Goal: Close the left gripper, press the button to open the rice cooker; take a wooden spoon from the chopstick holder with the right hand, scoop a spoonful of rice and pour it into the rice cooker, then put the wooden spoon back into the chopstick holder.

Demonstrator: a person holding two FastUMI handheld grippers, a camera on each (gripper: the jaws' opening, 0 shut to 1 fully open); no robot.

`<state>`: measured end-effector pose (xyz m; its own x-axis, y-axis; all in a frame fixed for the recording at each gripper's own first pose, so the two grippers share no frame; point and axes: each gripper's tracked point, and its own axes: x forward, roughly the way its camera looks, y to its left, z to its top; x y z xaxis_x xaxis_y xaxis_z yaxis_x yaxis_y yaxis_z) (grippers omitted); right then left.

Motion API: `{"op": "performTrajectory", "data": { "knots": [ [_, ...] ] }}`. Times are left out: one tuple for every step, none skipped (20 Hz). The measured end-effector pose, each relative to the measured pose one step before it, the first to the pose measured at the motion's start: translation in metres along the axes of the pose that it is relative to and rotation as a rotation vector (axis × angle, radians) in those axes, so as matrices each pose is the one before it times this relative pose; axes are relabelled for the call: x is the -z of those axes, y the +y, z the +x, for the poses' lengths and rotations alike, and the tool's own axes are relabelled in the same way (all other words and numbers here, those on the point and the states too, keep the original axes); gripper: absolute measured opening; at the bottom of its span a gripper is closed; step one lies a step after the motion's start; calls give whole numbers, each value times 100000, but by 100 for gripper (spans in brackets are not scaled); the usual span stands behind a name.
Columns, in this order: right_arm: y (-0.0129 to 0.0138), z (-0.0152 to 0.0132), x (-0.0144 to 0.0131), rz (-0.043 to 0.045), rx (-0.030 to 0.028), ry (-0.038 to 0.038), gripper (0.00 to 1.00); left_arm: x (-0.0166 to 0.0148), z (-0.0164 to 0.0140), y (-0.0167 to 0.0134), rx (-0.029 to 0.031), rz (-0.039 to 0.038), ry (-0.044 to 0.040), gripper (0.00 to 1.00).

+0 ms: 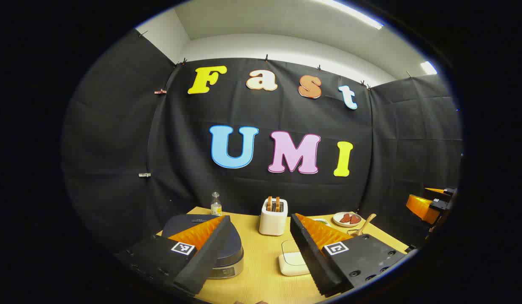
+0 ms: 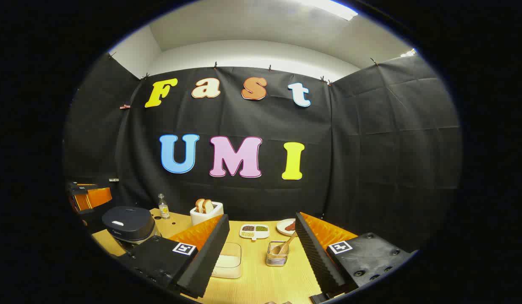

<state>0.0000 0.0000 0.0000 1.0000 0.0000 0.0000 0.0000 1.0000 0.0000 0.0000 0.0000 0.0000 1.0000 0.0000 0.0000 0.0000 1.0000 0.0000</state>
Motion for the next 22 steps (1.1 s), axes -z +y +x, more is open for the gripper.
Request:
{"op": "performTrajectory", "data": {
  "knots": [
    [75,-273,90,-390,37,11,98,112,-77,-8,65,-18,302,95],
    [70,-235,61,21,-2,286,98,-100,-178,-26,218,190,-96,95],
    [23,-101,119,346,215,242,98,80,-68,-77,353,353,-254,95],
    [68,-164,55,560,318,318,98,22,-76,-72,498,350,48,95],
    [107,-45,-10,548,219,170,96,237,-133,-101,578,333,255,95],
    [72,-84,-20,455,-28,62,98,-2,-118,23,349,378,130,95],
    [141,-23,-1,187,-102,-25,98,-9,-12,106,-16,530,-116,95],
    [32,-48,-45,39,234,-30,98,-177,-40,158,-340,661,-308,95],
    [-13,78,-38,137,181,-114,98,79,-16,146,-604,528,-121,95],
    [70,62,-111,367,167,-60,98,17,-108,91,-567,527,302,95],
    [51,-16,27,498,72,141,98,130,-36,140,-329,373,515,95],
    [117,78,14,349,-60,657,98,-145,9,117,-308,207,133,95],
    [3,6,30,68,-160,629,98,-20,-146,108,-268,-37,34,95],
    [-62,-9,-228,-353,-156,-223,98,-73,83,5,117,-193,-1,95],
    [-180,33,-299,-665,213,-804,98,105,196,-43,104,-46,77,95],
    [-240,113,-190,-484,405,-540,98,-88,58,108,-118,-11,193,95],
    [-103,249,168,135,201,494,98,274,95,35,-416,-77,547,95],
    [55,184,256,718,-156,1423,98,-13,-21,151,-707,-81,386,95],
    [123,309,322,1078,-321,1092,98,1,106,37,-383,-281,46,95],
    [139,315,27,761,-225,794,98,-106,177,-39,-531,-424,36,95],
    [-13,253,-267,709,-330,-463,98,210,343,-65,-439,-388,131,95],
    [-17,434,-643,463,-185,-1859,98,28,461,-64,-694,-13,695,95]
  ]
}}
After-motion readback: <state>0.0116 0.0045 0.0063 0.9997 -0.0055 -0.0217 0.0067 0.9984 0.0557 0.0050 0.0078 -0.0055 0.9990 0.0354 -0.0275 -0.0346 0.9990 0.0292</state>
